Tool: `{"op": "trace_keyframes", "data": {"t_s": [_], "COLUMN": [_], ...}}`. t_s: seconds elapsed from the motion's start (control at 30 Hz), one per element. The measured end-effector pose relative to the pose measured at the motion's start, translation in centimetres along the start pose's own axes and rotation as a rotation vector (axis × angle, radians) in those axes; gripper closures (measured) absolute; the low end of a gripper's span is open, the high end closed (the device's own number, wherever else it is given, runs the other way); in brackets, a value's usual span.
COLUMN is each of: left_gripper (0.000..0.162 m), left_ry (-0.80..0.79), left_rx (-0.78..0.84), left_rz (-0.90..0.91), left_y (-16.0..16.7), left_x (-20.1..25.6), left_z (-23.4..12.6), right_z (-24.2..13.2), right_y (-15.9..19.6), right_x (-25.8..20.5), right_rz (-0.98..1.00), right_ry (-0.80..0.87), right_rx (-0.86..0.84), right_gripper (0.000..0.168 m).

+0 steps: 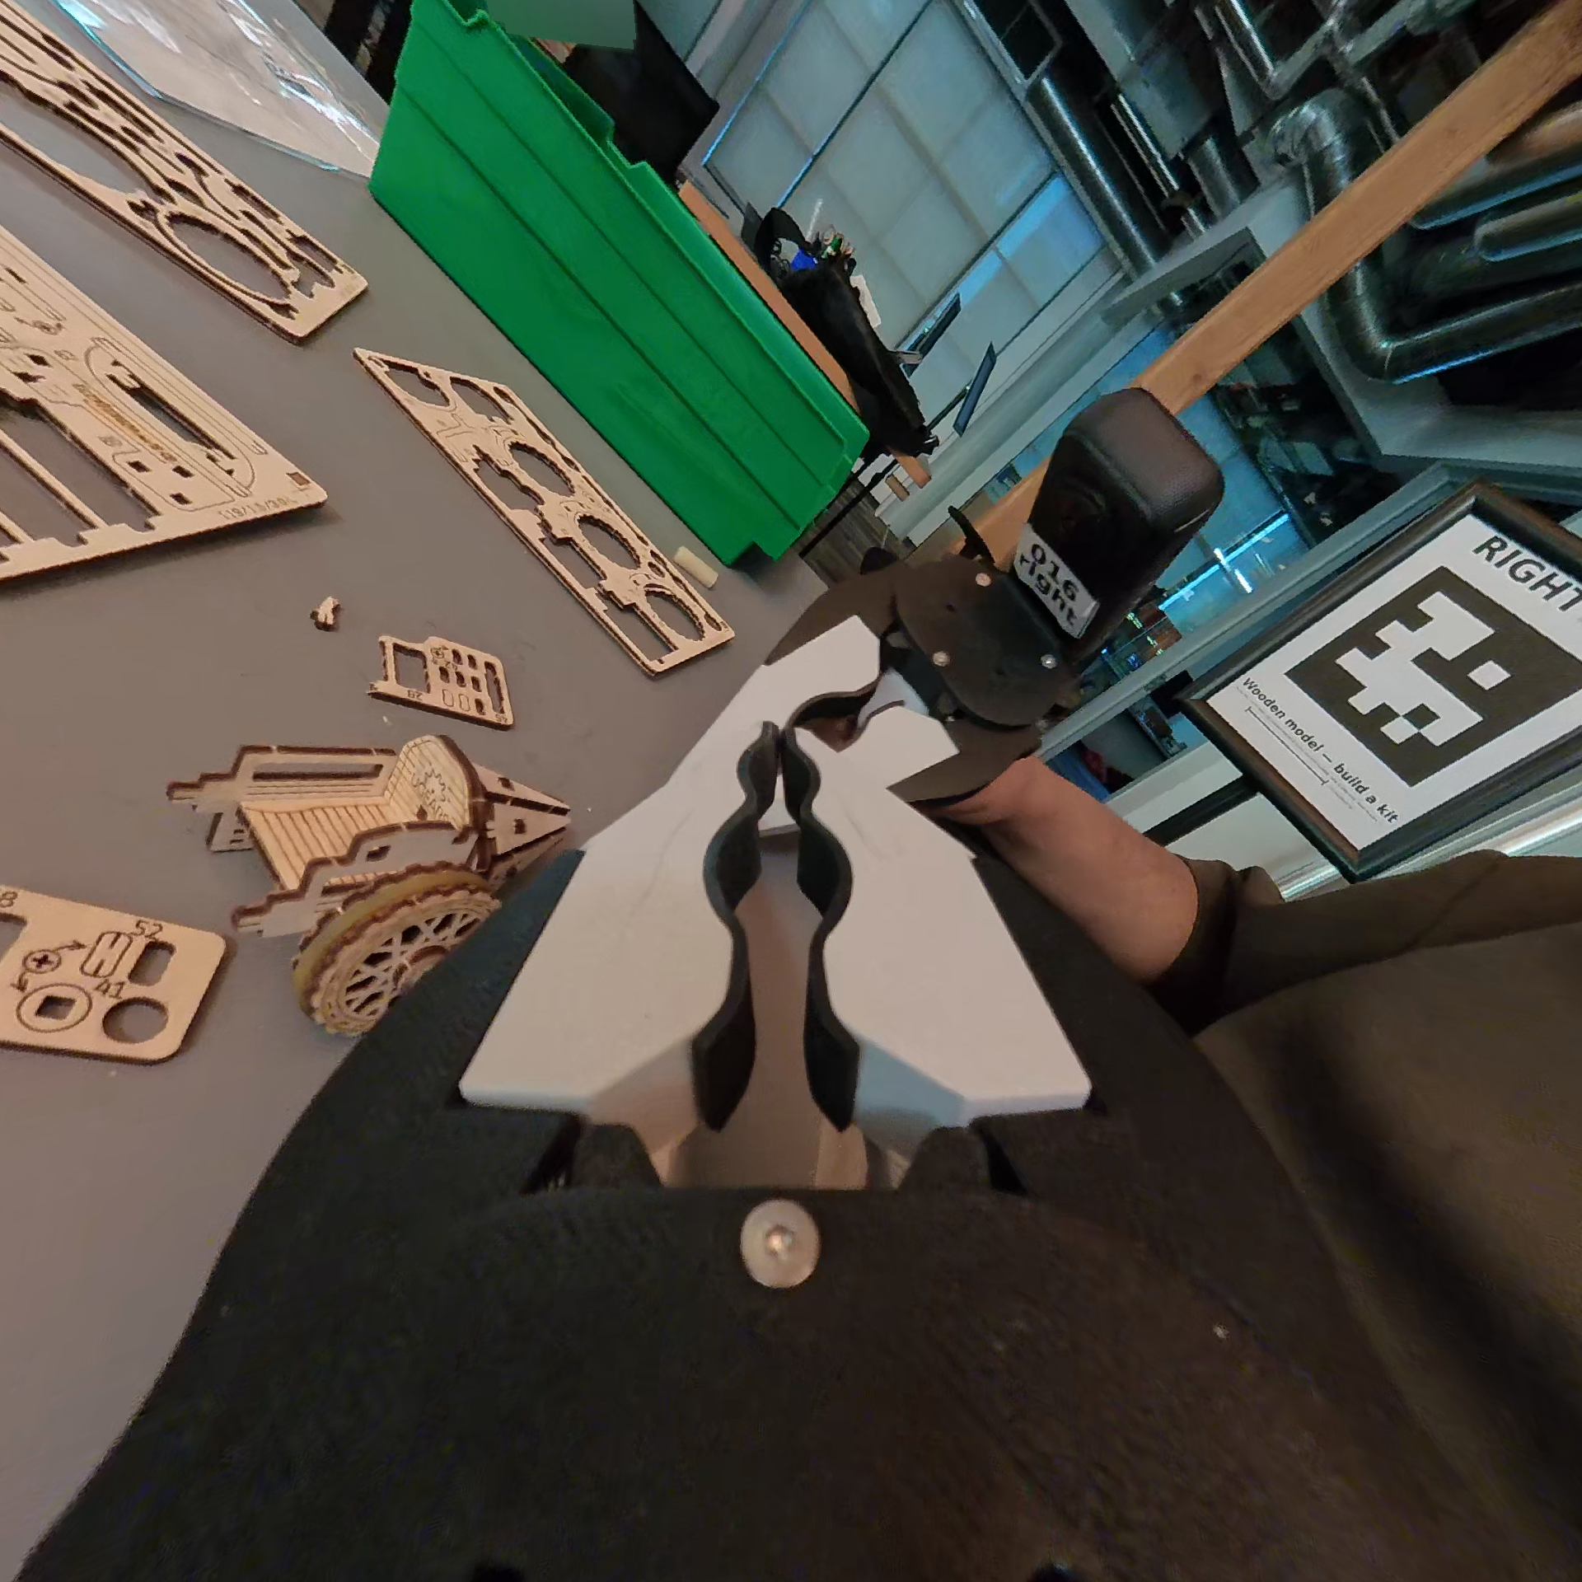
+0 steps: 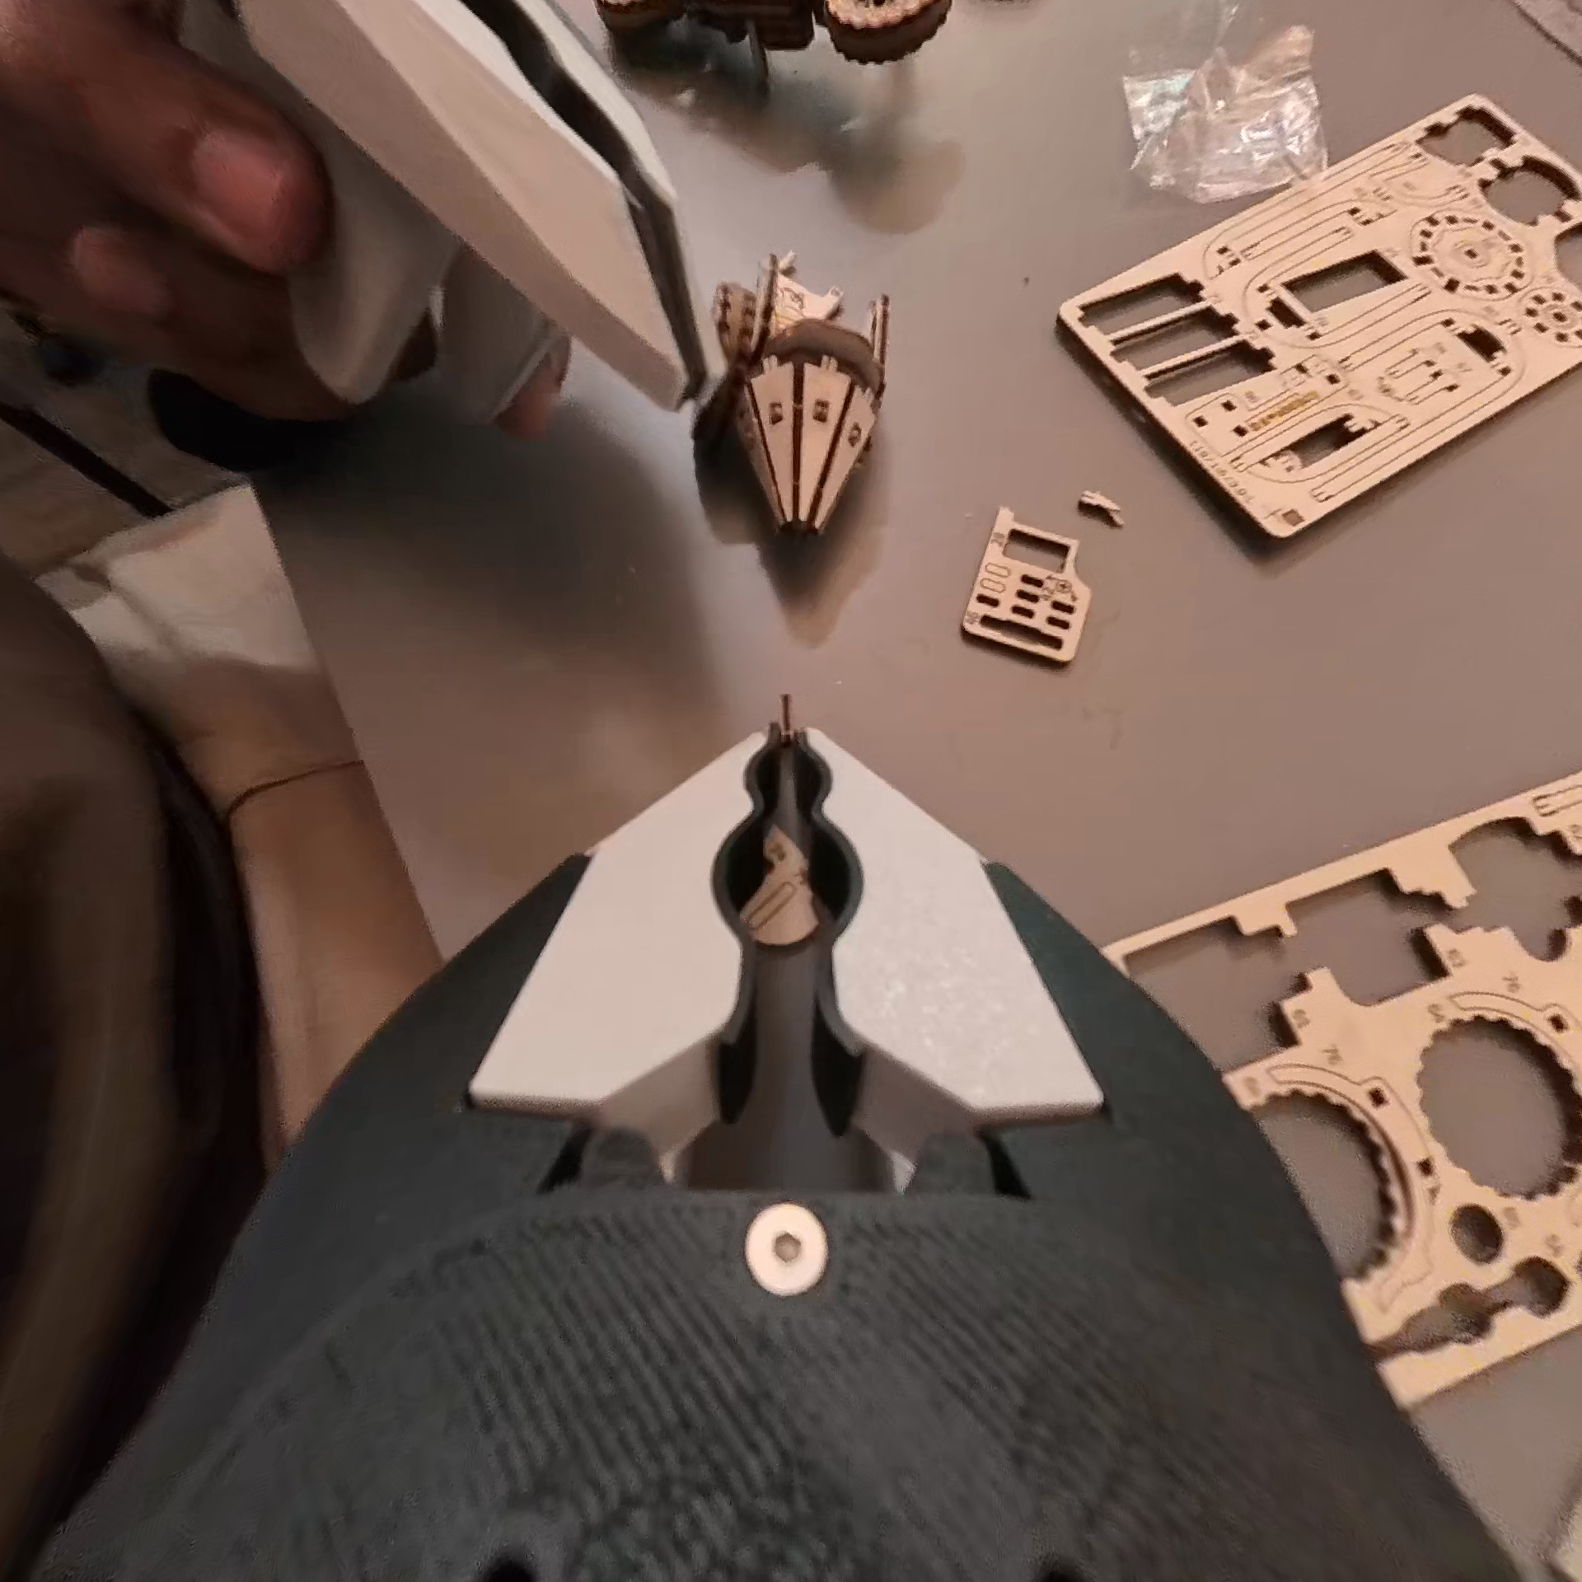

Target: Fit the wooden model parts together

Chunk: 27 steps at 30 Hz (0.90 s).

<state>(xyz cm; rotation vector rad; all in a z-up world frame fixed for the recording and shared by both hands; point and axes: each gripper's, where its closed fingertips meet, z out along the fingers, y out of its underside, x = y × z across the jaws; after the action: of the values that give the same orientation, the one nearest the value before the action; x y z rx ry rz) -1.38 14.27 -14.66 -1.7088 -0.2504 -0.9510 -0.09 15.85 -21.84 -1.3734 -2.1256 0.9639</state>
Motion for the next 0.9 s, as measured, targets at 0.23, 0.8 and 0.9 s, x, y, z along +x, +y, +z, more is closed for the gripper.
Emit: {"op": "trace_keyframes", "data": {"t_s": [0.23,0.8,0.9], "left_gripper": [0.152,0.162,0.162], "left_ry": [0.039,0.202,0.205], "left_rx": [-0.092,-0.166,-0.165], "left_rz": [0.027,-0.064,-0.072], "left_y": [1.5,3.2,3.1], "left_x": [0.7,3.2,3.2], "left_z": [0.5,1.2,1.1], "right_z": [-3.8,-5.3,-5.4], "right_y": [-3.4,-4.1,-4.2], "right_x": [-3.3,-4.0,-4.0], "right_rz": [0.277,0.268,0.260], "right_ry": [-0.290,-0.372,-0.368], "right_rx": [0.245,0.303,0.317], "right_gripper": [0.167,0.167,0.167]}}
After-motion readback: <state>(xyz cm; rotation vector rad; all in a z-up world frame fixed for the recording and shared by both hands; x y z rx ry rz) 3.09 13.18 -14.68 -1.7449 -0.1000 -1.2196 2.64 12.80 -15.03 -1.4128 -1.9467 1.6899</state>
